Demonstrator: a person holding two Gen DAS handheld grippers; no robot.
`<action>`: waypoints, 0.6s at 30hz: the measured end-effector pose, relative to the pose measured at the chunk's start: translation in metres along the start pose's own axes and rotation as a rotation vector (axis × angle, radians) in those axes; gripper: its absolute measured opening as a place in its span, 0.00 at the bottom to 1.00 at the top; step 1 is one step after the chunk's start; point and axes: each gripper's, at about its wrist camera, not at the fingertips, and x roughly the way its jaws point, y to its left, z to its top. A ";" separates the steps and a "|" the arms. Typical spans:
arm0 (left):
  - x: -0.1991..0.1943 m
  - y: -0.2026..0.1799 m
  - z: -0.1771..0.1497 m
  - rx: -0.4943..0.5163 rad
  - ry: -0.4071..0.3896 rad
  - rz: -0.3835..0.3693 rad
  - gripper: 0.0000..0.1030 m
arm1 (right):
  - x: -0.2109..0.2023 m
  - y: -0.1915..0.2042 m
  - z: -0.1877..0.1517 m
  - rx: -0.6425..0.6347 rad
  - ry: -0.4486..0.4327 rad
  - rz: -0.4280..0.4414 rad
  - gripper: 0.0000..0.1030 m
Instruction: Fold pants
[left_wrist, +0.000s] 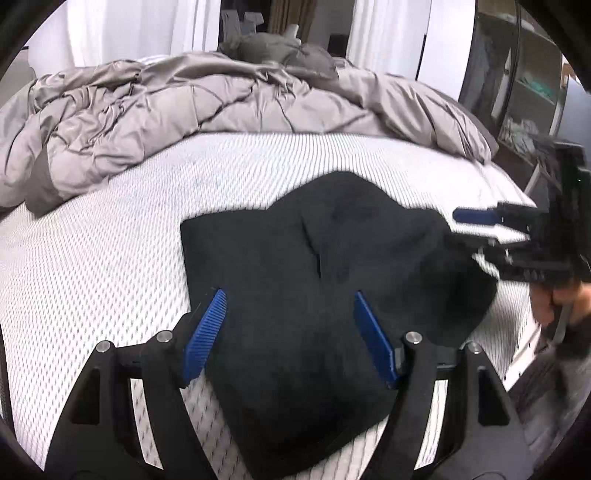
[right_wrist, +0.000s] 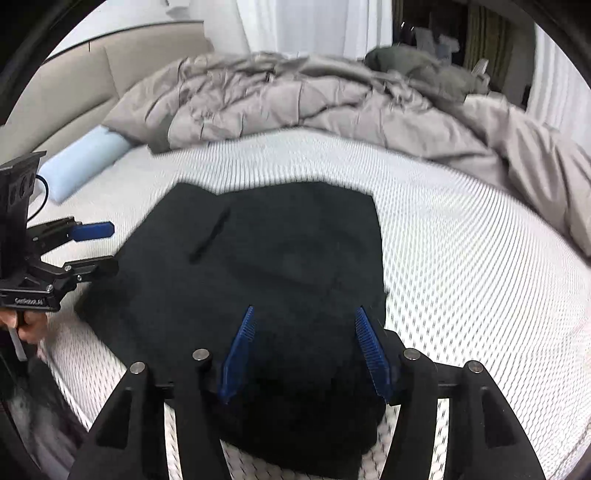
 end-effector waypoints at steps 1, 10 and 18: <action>0.008 -0.003 0.006 0.008 0.002 -0.006 0.67 | 0.004 0.005 0.006 0.003 -0.004 0.045 0.56; 0.065 -0.005 0.002 0.123 0.138 0.004 0.65 | 0.080 0.035 0.006 -0.171 0.220 0.009 0.54; 0.043 0.016 0.000 0.051 0.113 -0.008 0.67 | 0.042 0.000 0.001 -0.098 0.149 0.034 0.46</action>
